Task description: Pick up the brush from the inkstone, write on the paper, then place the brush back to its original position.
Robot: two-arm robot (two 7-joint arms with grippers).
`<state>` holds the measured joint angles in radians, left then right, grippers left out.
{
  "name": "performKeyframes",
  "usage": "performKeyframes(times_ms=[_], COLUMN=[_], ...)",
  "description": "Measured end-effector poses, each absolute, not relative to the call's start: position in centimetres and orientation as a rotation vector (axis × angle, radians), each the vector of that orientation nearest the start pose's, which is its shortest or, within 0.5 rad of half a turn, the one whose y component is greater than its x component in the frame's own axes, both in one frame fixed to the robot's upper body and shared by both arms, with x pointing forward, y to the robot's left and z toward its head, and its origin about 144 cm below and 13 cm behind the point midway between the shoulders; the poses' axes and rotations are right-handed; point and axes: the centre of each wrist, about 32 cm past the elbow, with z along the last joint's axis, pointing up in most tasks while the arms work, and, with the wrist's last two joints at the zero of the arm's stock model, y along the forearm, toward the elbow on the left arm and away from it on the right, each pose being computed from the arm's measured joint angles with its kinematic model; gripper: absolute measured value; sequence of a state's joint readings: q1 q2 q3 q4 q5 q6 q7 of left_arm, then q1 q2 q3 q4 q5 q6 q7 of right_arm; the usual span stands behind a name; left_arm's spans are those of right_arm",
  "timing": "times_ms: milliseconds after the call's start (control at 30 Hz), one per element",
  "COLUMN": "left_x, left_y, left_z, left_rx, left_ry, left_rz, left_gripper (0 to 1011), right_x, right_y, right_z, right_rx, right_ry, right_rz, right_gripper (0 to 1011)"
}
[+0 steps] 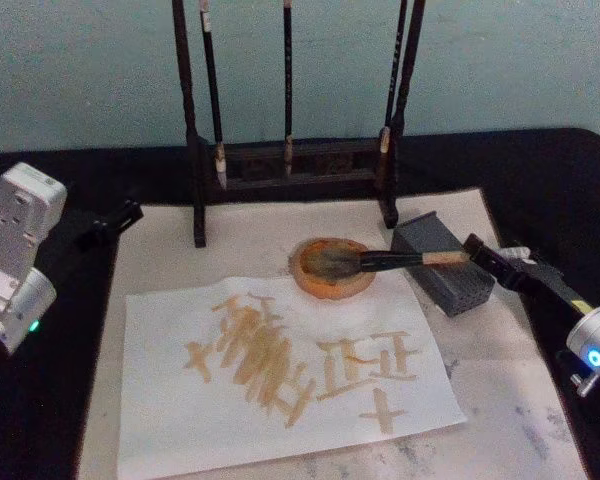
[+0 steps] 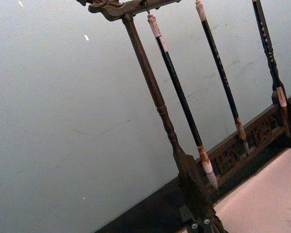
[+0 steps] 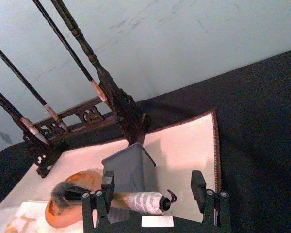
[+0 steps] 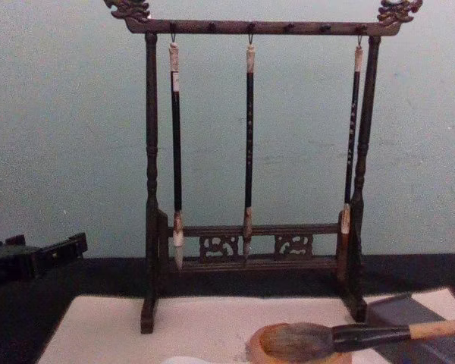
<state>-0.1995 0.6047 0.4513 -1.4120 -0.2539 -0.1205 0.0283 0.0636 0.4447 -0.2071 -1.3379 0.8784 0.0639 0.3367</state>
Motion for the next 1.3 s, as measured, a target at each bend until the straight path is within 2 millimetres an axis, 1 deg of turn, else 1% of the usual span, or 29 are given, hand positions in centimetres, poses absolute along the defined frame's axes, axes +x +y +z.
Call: performKeyframes(times_ms=[633,1300], left_x=[48.9,48.9], left_y=[31.0,31.0], left_z=[114.0,114.0], left_rx=[0.304,0.304], left_ry=[-0.285,-0.285], left_rz=[1.248,1.248], left_gripper=[1002,1000], right_x=[48.4,49.5], right_y=[-33.1,-33.1], right_z=[110.5,110.7], right_rx=[0.156,0.136], right_ry=[0.508,0.514], right_rz=[-1.166,-1.165], right_gripper=[1008,1008])
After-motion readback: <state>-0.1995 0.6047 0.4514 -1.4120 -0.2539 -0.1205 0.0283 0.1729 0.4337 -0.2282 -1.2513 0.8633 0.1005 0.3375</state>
